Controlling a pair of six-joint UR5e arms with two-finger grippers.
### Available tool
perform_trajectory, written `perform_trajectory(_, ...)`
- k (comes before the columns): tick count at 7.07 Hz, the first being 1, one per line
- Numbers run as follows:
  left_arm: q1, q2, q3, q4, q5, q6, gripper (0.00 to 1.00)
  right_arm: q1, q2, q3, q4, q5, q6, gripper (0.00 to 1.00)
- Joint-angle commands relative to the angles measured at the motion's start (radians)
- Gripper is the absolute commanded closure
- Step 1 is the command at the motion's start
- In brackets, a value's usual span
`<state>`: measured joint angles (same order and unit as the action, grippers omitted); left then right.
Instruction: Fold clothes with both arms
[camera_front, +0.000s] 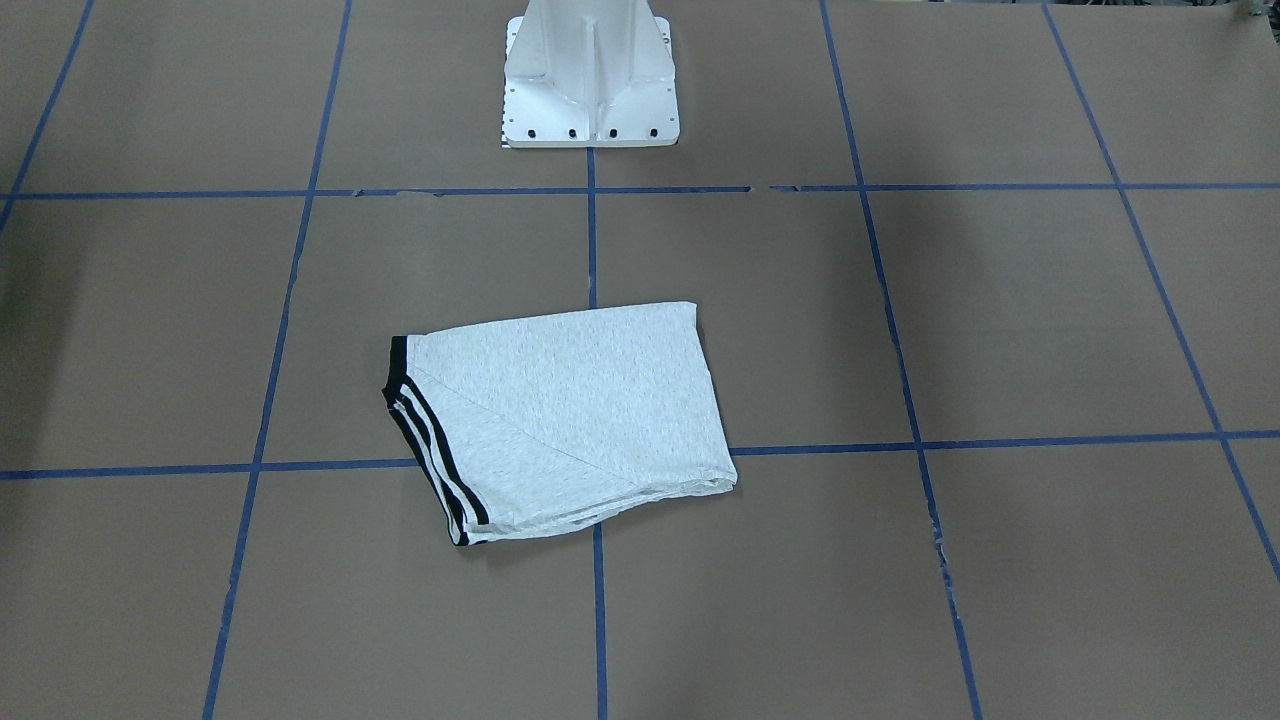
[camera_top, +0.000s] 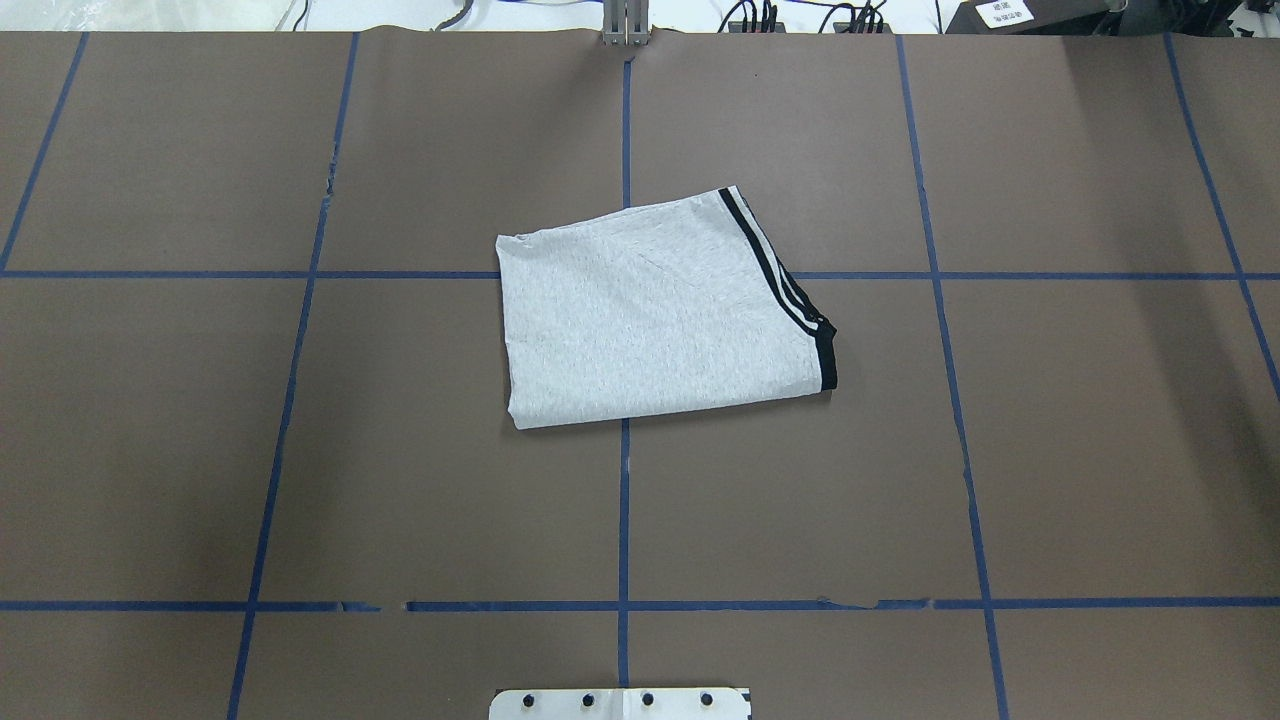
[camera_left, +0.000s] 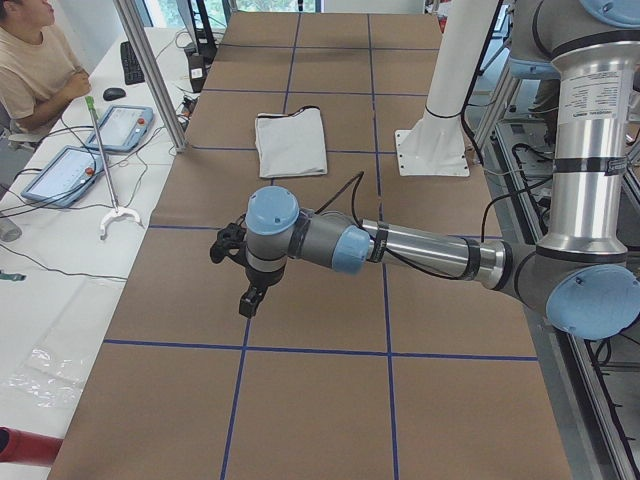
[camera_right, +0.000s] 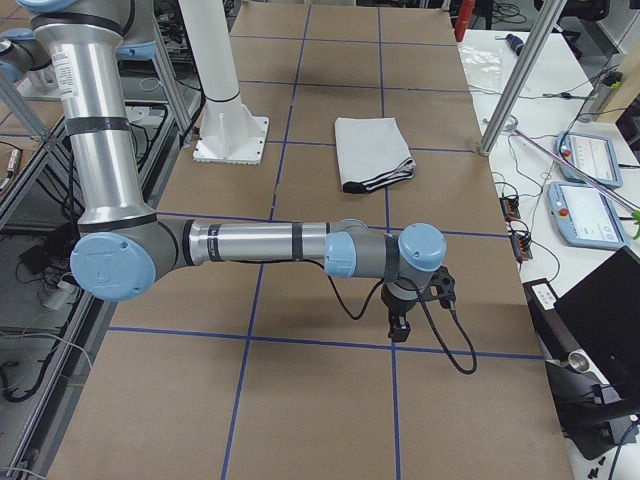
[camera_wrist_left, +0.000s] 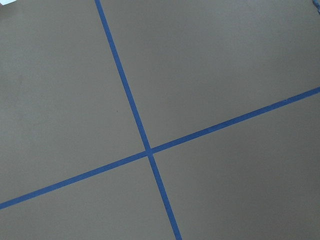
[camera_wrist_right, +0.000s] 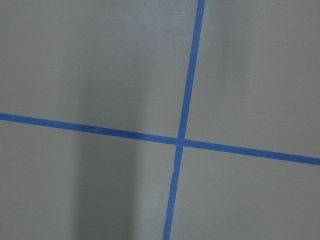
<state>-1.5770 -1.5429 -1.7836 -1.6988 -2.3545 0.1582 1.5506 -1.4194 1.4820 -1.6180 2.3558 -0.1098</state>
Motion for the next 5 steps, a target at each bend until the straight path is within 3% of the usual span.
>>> perform_trajectory(1,0.000,0.000,-0.016,-0.004,-0.015,0.001,0.00,0.005,0.013,0.004,0.003,0.005,-0.001,0.00)
perform_trajectory(2,0.000,0.001,-0.008,-0.002,-0.072,0.001,0.00,0.005,0.010,0.009,0.003,0.010,-0.001,0.00)
perform_trajectory(5,0.000,-0.002,-0.016,-0.004,-0.091,0.000,0.00,0.002,0.008,0.003,0.003,0.010,-0.001,0.00)
